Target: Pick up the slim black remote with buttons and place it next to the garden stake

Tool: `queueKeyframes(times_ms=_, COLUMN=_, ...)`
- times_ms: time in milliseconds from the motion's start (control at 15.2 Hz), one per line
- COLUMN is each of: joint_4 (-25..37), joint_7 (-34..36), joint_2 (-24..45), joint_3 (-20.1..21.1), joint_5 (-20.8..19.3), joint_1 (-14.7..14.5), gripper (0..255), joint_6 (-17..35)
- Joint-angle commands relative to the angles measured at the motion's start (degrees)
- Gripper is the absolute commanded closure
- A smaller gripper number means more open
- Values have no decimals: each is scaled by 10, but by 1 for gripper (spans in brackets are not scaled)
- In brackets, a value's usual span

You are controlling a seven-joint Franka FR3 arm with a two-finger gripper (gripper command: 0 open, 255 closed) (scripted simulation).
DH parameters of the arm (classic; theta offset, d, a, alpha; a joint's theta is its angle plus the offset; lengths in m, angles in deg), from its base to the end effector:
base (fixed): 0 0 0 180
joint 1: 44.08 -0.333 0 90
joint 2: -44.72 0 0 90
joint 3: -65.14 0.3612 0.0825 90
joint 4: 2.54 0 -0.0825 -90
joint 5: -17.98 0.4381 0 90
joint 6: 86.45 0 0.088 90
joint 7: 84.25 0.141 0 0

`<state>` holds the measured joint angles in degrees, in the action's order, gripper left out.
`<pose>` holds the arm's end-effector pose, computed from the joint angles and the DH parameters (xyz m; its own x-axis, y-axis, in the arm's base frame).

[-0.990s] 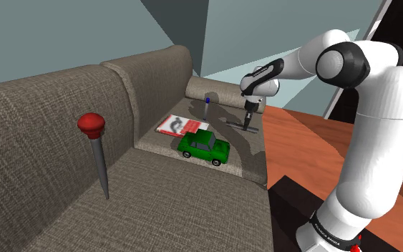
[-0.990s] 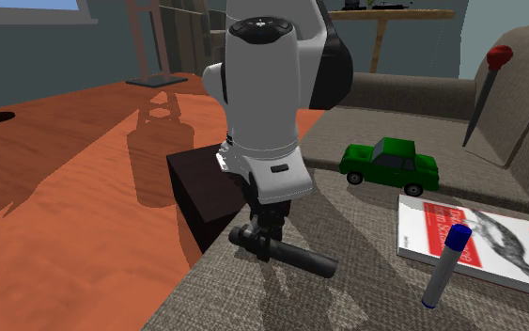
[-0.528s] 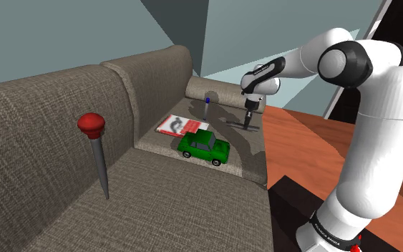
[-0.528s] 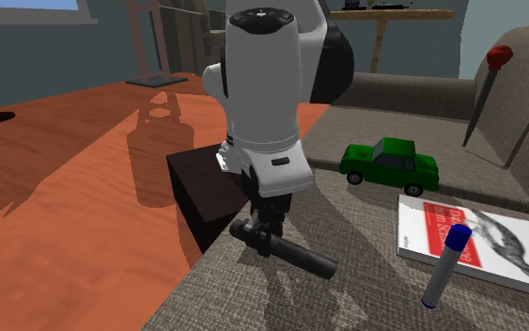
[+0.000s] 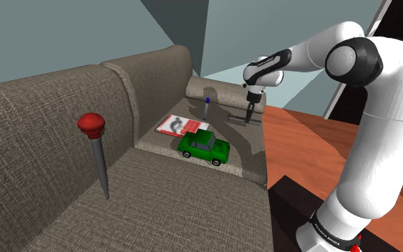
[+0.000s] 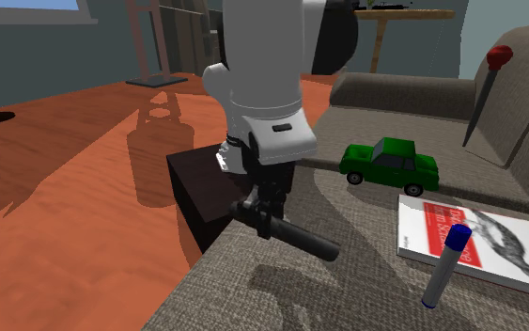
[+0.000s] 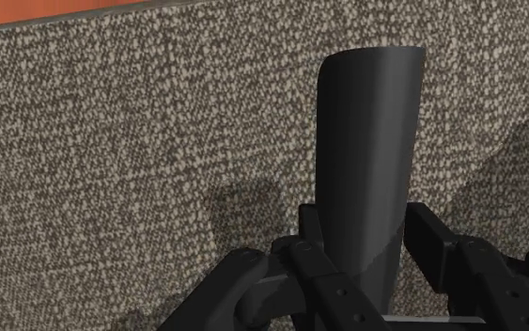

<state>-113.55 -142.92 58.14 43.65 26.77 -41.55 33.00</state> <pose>0.5995 -0.2459 0.3473 0.8623 0.5064 0.0006 0.5047 -0.8594 -0.0815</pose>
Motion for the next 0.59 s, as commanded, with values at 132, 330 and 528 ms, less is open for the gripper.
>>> queueKeyframes(times_ms=132, joint_4=15, joint_7=6, joint_2=-14, joint_3=-2, joint_5=-8, joint_1=-1, gripper=255, joint_6=-27)
queueKeyframes(times_ms=330, joint_4=27, joint_7=10, joint_2=-23, joint_3=-3, joint_5=-12, joint_1=-2, gripper=255, joint_6=-48)
queueKeyframes(times_ms=528, joint_4=41, joint_7=13, joint_2=-31, joint_3=-4, joint_5=-17, joint_1=-3, gripper=255, joint_6=-69)
